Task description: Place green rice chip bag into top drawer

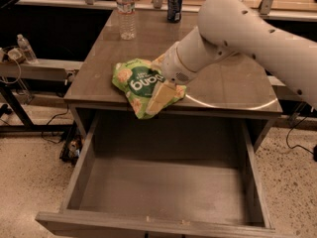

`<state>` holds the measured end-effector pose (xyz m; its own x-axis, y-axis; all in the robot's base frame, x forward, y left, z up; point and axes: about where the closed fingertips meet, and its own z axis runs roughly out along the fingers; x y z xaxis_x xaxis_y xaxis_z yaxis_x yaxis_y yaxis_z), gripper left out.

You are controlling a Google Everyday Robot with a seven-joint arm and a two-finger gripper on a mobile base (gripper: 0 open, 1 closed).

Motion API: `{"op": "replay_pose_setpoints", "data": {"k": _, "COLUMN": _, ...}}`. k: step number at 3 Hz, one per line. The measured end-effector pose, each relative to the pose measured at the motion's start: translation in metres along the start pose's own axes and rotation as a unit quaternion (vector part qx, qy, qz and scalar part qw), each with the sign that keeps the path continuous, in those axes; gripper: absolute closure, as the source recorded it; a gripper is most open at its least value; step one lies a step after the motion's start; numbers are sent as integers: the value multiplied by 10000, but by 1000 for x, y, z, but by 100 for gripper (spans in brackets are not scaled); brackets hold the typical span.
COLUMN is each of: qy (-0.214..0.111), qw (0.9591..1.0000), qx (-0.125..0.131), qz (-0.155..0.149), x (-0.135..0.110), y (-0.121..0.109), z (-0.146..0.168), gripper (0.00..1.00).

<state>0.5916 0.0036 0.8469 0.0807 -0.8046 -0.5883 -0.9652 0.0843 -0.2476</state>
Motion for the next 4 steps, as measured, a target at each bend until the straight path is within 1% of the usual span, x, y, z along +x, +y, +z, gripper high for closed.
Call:
{"op": "replay_pose_setpoints", "data": {"k": 1, "qy": -133, "qw": 9999, "qx": 39, "qz": -56, "x": -1, "y": -5, "z": 10, "gripper": 42}}
{"op": "replay_pose_setpoints", "data": {"k": 2, "qy": -138, "qw": 9999, "qx": 95, "qz": -25, "x": 7, "y": -7, "z": 9, "gripper": 64}}
{"op": "replay_pose_setpoints", "data": {"k": 3, "qy": -159, "qw": 9997, "qx": 180, "qz": -24, "x": 10, "y": -3, "z": -5, "gripper": 88}}
{"op": "replay_pose_setpoints", "data": {"k": 4, "qy": -193, "qw": 9996, "qx": 210, "qz": -2, "x": 10, "y": 14, "z": -23, "gripper": 100}}
